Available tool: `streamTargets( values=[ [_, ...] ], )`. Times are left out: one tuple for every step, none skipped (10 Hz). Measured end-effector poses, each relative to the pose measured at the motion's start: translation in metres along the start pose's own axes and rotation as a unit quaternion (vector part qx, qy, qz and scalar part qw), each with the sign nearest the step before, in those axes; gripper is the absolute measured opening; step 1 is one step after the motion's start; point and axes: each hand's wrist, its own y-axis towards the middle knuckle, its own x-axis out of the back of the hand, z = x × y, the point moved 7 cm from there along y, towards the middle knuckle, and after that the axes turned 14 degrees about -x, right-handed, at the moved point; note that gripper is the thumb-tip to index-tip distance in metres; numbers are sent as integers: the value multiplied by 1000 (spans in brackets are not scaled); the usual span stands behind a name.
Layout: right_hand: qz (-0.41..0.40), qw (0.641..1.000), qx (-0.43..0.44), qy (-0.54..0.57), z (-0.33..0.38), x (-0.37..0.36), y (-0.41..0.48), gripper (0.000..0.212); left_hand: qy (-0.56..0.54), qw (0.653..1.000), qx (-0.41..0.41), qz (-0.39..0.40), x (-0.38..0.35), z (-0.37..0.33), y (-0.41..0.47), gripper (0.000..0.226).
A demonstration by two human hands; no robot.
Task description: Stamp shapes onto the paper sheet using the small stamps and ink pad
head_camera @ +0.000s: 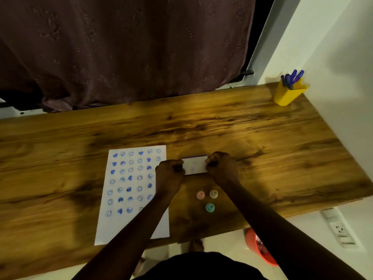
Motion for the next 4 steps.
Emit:
streamTargets(
  values=[
    [-10, 1000, 14, -15, 3, -1, 0, 16, 17, 1000, -11, 1, 3, -6, -1, 34],
    [-11, 999, 19, -26, 4, -3, 1, 23, 20, 1000, -21, 8, 4, -11, 0, 34],
    [-10, 999, 24, -42, 7, -2, 1, 19, 15, 999, -24, 28, 7, -17, 2, 30],
    [-1, 996, 58, -74, 23, -1, 0, 22, 19, 999, -33, 24, 16, -21, 9, 24]
  ],
)
